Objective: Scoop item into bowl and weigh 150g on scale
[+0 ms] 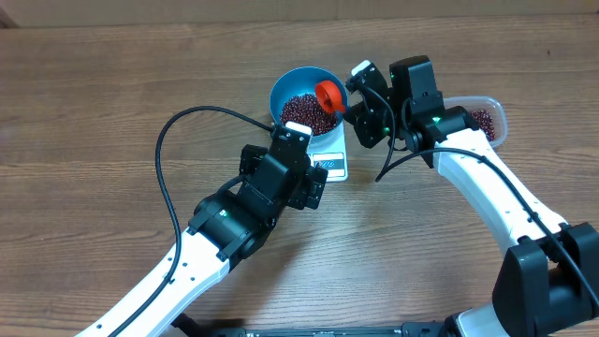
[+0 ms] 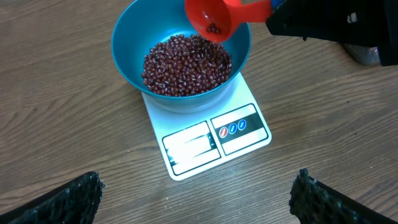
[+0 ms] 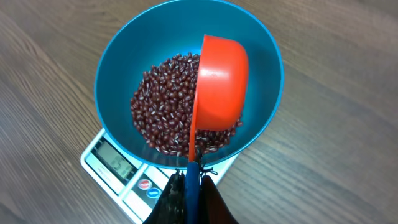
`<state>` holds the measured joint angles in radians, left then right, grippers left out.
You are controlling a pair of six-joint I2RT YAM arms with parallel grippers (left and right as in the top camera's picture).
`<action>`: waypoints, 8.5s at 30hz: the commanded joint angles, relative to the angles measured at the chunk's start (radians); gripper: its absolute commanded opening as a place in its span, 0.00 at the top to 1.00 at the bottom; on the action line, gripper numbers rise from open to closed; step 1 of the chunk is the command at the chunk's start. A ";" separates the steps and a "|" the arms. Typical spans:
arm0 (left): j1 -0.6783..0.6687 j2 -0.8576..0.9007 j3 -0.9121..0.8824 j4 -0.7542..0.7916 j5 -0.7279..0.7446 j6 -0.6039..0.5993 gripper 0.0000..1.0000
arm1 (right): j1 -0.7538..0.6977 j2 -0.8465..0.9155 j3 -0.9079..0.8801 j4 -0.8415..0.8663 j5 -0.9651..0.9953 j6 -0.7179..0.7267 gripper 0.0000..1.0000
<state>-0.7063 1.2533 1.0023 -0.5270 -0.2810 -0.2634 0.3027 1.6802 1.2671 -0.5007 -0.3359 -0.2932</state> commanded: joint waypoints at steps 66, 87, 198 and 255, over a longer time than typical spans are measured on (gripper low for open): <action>-0.001 0.010 -0.007 0.003 -0.014 -0.014 0.00 | 0.008 0.077 0.023 0.078 -0.097 0.288 0.96; -0.001 0.010 -0.007 0.003 -0.014 -0.014 0.00 | 0.038 0.158 0.022 0.084 -0.105 0.240 0.96; -0.001 0.010 -0.007 0.002 -0.014 -0.014 0.00 | -0.024 0.002 0.023 0.026 -0.110 -0.177 0.96; -0.001 0.010 -0.007 0.002 -0.014 -0.014 0.00 | -0.031 0.002 0.023 0.035 -0.061 -0.153 0.96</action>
<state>-0.7063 1.2533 1.0023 -0.5270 -0.2810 -0.2634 0.2802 1.7081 1.2694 -0.4644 -0.3885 -0.4492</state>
